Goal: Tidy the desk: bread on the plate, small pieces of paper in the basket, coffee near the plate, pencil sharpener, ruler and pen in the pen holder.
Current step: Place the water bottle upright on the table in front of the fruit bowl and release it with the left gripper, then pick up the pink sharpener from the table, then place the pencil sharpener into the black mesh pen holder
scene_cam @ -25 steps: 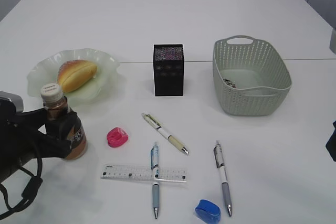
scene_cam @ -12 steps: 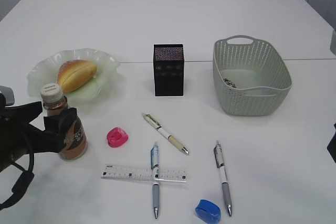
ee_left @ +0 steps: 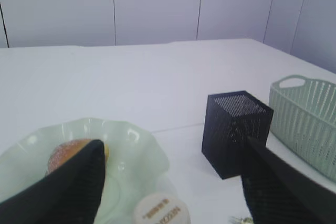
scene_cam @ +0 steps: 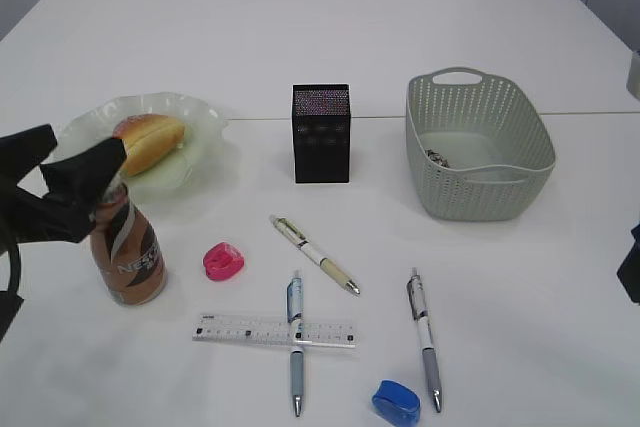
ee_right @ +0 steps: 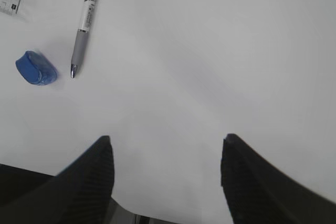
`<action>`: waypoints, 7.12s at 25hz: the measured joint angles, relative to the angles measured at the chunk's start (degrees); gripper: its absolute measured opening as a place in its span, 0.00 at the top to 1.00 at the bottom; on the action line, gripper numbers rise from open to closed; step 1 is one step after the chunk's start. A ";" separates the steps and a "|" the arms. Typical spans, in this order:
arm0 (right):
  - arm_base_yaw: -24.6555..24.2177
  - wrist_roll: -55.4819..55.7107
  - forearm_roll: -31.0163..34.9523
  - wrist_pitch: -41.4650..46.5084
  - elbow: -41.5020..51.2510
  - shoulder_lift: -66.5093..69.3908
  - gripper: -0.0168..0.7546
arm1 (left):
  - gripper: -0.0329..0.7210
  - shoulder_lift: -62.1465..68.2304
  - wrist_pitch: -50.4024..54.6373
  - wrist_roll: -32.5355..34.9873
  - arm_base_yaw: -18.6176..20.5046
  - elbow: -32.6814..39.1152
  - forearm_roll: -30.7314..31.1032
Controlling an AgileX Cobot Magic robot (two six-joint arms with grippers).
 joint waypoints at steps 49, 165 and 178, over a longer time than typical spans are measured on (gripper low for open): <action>9.95 -3.25 -1.17 1.20 -23.48 21.22 0.37 | 0.27 -21.91 96.65 13.60 22.65 -22.56 -12.96; 22.95 69.48 -1.14 3.24 -80.31 77.80 0.57 | 0.32 -23.20 115.61 11.18 22.89 -24.54 -10.54; 18.64 66.81 -9.06 4.52 -91.37 77.80 0.57 | 0.32 -23.20 115.61 11.18 22.89 -24.54 -11.03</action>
